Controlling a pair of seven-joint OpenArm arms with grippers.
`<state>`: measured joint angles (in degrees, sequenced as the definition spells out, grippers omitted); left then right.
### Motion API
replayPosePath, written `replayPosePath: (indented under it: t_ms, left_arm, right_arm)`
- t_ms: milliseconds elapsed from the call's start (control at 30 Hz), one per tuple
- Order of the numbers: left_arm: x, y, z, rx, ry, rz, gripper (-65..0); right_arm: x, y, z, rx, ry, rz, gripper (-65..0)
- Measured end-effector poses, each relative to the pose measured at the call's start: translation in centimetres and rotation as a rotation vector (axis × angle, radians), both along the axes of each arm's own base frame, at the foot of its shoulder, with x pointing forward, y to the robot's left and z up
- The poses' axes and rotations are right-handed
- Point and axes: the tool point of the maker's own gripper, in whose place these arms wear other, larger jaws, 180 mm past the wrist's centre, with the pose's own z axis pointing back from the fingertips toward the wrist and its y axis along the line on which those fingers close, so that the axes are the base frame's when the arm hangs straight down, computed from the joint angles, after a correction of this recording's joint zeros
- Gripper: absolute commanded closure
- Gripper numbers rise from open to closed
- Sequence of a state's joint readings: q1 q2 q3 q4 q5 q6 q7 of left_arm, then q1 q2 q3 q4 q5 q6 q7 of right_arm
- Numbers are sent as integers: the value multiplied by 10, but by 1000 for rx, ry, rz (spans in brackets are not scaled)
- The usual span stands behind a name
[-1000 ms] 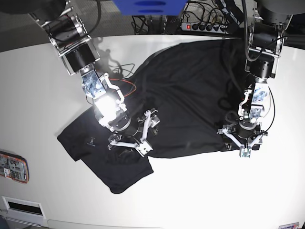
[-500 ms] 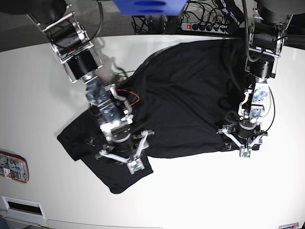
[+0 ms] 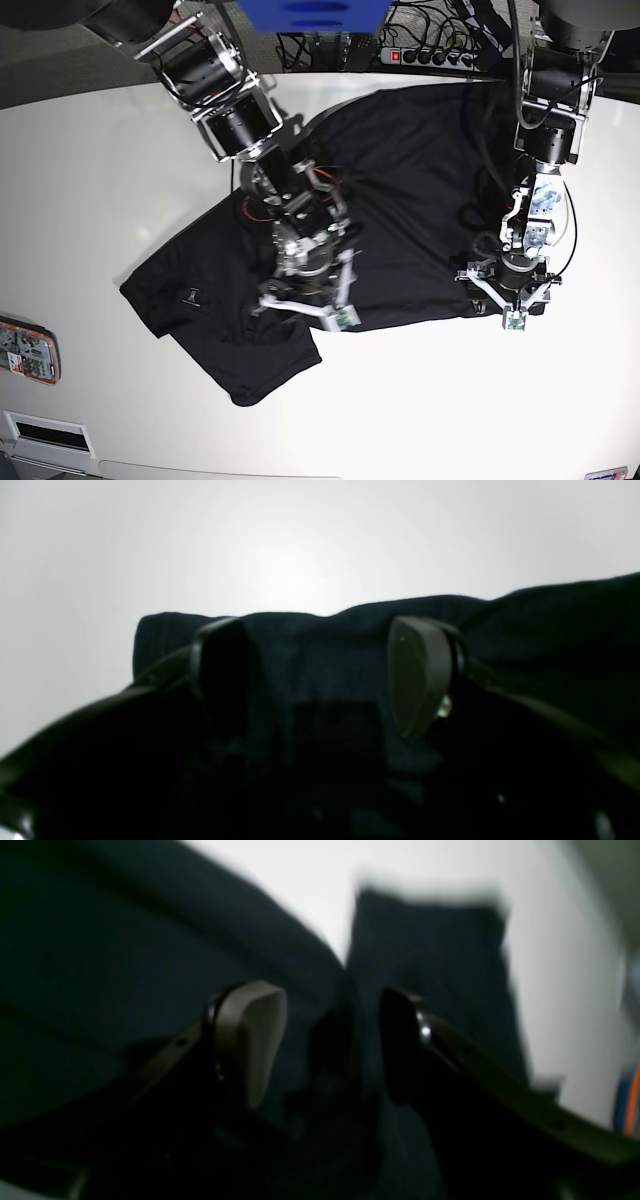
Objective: Fold the T-shirt properly
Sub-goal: 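Hold the hem with the left gripper and regrip fabric with the right gripper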
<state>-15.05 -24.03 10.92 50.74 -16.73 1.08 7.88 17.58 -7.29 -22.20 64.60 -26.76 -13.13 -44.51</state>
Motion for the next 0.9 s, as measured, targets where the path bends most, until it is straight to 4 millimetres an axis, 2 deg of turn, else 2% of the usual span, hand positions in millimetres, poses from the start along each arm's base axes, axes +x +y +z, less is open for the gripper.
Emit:
replayPosePath:
  t_ms: [33,133,300,500,667,800,900]
  left_arm:
    - [0,0,0,0,0,0,-421]
    - [0,1,0,0,0,0,-421]
    - [0,1,1,0,-1,1,-421]
    - [0,1,1,0,-1,0,-421]
    - [0,1,0,1,-1,0,-421]
    - [0,1,0,0,0,0,-421]
    - [0,1,0,0,-1,0,-421]
  right_arm:
    - [5,-5,1,9,-13,-17,-332]
    - [13,-4,1,34,-37,-15,-332]
    - [2,-12,-21,36,17,-31,-332]
    - [8,-12,-16,37,-4,-29,-330]
    - [6,-10,-33,16,-11,-5,-329]
    - [10,-9,-35,14,-32,11,-328]
    - [11,-15,-36,37,-28,-21,-323]
